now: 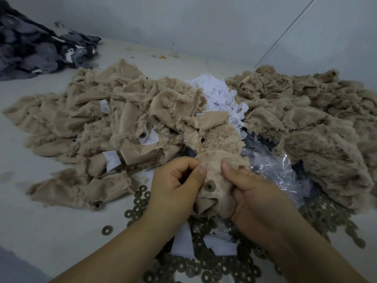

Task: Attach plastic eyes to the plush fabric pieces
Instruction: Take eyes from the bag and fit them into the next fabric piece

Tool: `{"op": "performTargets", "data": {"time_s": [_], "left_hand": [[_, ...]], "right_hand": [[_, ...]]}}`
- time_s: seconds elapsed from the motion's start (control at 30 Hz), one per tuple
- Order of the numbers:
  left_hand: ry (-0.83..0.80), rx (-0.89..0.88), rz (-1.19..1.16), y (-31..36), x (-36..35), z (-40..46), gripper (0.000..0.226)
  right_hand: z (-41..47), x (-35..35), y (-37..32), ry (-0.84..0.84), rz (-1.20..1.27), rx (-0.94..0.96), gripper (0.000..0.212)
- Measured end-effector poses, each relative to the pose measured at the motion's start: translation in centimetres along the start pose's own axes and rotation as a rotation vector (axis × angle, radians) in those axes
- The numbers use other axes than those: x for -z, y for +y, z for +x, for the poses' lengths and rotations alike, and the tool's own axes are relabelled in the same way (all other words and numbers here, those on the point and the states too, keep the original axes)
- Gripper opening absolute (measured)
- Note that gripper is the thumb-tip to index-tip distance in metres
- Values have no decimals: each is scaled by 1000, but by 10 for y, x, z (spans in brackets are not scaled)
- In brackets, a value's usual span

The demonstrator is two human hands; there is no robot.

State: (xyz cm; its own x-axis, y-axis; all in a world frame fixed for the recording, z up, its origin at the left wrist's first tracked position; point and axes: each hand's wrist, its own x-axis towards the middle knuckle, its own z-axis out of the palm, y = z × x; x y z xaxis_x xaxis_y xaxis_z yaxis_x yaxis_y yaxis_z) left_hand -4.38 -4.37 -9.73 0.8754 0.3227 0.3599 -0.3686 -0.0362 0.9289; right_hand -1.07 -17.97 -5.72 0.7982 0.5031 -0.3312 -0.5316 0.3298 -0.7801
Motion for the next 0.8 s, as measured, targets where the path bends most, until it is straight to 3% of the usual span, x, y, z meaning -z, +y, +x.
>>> {"op": "performTargets", "data": {"time_s": [0.53, 0.8], "left_hand": [[-48, -14, 53, 0, -1, -1, 21], [-38, 35, 48, -1, -2, 1, 21]], "right_hand": [[0, 4, 5, 40, -38, -31, 31], [2, 2, 7, 62, 11, -72, 45]]}}
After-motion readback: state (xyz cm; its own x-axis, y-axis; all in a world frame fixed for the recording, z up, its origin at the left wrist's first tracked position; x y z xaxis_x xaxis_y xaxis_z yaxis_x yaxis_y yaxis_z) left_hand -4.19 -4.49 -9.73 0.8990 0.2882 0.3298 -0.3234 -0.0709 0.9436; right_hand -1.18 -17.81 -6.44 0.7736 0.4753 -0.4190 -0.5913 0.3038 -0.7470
